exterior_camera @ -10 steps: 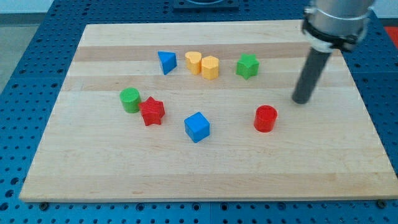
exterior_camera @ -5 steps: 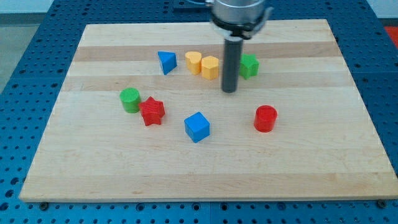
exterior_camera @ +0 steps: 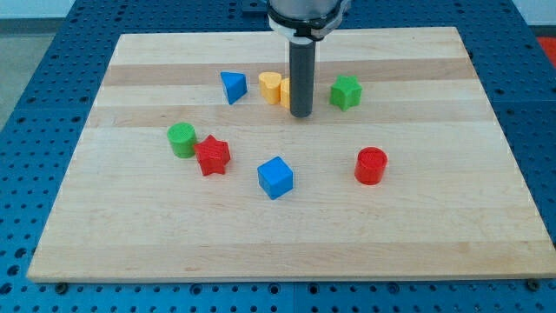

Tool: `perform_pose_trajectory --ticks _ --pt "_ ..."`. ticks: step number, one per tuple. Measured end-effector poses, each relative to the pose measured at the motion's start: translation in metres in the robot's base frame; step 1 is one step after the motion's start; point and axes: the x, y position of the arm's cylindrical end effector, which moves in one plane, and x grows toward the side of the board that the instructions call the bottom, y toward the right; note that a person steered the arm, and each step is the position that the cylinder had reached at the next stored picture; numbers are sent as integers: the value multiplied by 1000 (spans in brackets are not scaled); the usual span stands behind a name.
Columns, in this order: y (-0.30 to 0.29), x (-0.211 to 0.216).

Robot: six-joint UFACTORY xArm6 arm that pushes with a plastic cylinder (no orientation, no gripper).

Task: Slide the yellow hexagon along with yellow heart up a bit

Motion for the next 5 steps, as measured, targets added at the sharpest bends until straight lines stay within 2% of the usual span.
perform_pose_trajectory --ticks 5 --pt "6 -11"
